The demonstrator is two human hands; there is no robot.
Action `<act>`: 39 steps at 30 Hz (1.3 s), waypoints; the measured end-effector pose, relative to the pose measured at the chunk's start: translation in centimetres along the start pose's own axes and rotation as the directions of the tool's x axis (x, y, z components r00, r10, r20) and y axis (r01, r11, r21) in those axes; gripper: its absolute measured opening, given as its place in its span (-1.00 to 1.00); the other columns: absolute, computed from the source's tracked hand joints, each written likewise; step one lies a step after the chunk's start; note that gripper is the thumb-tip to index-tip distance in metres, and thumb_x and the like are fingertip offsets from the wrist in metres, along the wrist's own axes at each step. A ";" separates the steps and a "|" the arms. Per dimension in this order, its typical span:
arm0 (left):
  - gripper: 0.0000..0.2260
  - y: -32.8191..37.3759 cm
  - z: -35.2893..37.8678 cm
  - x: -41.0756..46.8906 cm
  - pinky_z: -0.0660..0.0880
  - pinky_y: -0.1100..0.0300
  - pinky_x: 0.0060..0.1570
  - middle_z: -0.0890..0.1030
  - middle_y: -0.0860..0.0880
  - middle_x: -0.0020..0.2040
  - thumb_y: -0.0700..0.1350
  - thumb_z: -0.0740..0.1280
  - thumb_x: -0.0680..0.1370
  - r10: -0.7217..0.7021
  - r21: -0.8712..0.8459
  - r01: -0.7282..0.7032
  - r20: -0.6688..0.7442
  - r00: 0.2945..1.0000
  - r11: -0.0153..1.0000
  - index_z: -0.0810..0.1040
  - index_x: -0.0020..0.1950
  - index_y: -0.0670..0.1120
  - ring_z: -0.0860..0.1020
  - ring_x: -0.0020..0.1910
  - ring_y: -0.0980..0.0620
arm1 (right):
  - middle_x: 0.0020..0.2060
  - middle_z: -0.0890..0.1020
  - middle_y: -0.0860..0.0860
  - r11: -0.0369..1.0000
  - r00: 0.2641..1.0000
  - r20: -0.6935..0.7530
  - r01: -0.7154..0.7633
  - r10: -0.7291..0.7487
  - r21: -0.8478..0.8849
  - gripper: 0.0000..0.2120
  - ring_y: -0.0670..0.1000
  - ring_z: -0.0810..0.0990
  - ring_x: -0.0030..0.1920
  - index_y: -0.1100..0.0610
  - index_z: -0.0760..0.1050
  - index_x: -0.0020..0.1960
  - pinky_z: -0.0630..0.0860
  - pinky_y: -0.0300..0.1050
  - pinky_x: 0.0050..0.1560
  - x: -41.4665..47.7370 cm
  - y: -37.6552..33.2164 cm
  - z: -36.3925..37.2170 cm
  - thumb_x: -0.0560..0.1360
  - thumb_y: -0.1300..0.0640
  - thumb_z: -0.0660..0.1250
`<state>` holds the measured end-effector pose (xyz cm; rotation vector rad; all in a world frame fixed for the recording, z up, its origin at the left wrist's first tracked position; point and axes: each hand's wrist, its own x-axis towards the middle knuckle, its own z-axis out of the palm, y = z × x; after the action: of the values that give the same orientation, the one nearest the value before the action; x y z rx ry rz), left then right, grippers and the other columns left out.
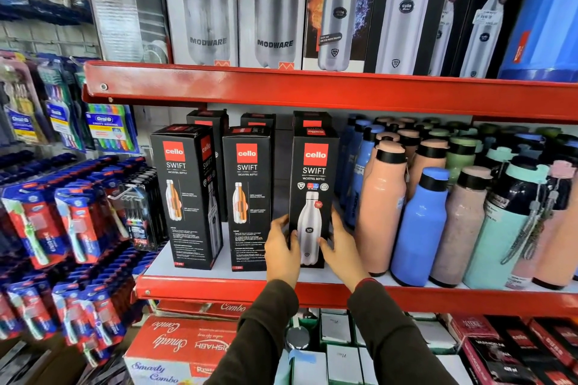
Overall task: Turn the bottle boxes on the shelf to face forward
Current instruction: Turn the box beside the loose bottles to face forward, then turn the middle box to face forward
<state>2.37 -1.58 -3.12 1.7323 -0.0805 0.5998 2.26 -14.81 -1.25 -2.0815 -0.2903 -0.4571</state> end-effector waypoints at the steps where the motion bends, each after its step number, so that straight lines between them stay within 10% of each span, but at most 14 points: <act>1: -0.68 0.0 0.0 0.0 0.45 0.17 0.25 0.57 -0.05 0.28 -0.22 0.28 0.61 -0.007 -0.001 0.007 0.001 1.000 1.000 0.41 0.37 -0.10 0.54 0.26 0.03 | 0.46 0.38 0.00 1.000 1.000 -0.002 -0.005 0.005 -0.006 -0.19 -0.07 0.37 0.40 -0.32 -0.08 0.44 0.31 -0.09 0.44 0.0 0.1 0.1 0.54 0.36 0.26; 10: -0.66 0.2 -0.2 -0.1 0.40 0.25 0.22 0.57 -0.07 0.33 -0.20 0.26 0.62 -0.022 0.017 0.022 0.042 0.999 1.000 0.39 0.40 -0.08 0.54 0.32 -0.02 | 0.44 0.42 0.07 0.997 0.993 -0.099 -0.071 0.066 -0.041 -0.28 0.03 0.39 0.43 0.00 0.10 0.56 0.28 -0.20 0.35 -0.1 0.6 0.9 0.52 0.37 0.27; 15: -0.58 0.6 -1.3 -1.4 0.40 0.17 0.39 0.49 -0.05 0.42 -0.17 0.26 0.64 0.057 0.005 -0.057 0.049 0.997 0.998 0.33 0.50 -0.05 0.47 0.40 0.04 | 0.32 0.47 0.13 0.996 0.954 -0.287 -0.093 0.085 -0.013 -0.49 0.11 0.42 0.35 0.13 0.35 0.40 0.30 -0.13 0.35 -1.5 -0.4 1.0 0.48 0.29 0.38; 21: -0.68 1.6 -5.2 -2.8 0.45 0.41 0.15 0.54 0.13 0.22 -0.16 0.24 0.64 0.279 -0.017 -0.284 -0.143 0.950 0.959 0.44 0.37 0.10 0.54 0.22 0.15 | 0.07 0.47 -0.03 0.994 0.875 -0.476 0.109 -0.086 0.020 -0.72 -0.02 0.49 0.09 0.02 0.46 0.16 0.45 -0.20 0.14 -3.9 -3.6 2.9 0.51 0.28 0.33; 25: -0.63 0.8 -7.9 -2.0 0.33 0.25 0.39 0.43 0.05 0.34 -0.20 0.23 0.64 0.281 0.048 -0.278 -0.253 0.926 0.960 0.36 0.45 0.00 0.42 0.38 0.08 | 0.07 0.54 -0.07 0.973 0.905 -0.397 0.206 -0.150 0.102 -0.74 -0.12 0.56 0.00 0.00 0.51 0.19 0.45 -0.41 -0.06 -4.2 -5.8 6.1 0.56 0.25 0.28; 31: -0.55 -1.8 -10.8 0.5 0.25 -0.03 0.53 0.35 -0.12 0.52 -0.20 0.20 0.66 0.084 0.058 -0.080 -0.070 0.994 0.995 0.24 0.56 -0.15 0.31 0.53 -0.05 | 0.46 0.39 0.04 0.990 0.986 -0.165 0.008 0.015 0.138 -0.55 -0.04 0.34 0.46 0.14 0.25 0.51 0.28 -0.15 0.45 -2.8 -7.2 11.0 0.63 0.21 0.18; 39: -0.65 -3.3 -12.5 2.5 0.39 0.62 0.03 0.64 -0.10 0.23 -0.14 0.24 0.65 -0.046 -0.018 0.046 0.022 0.999 0.999 0.46 0.44 -0.09 0.59 0.17 0.08 | 0.39 0.47 0.06 0.968 0.985 -0.108 -0.110 0.137 0.225 -0.49 -0.01 0.43 0.40 0.10 0.23 0.53 0.36 0.06 0.44 -2.3 -6.8 12.4 0.60 0.26 0.21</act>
<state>1.42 11.55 -3.35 1.7182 -0.0611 0.5453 0.19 -0.77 -2.96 -1.8365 -0.1306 -0.4551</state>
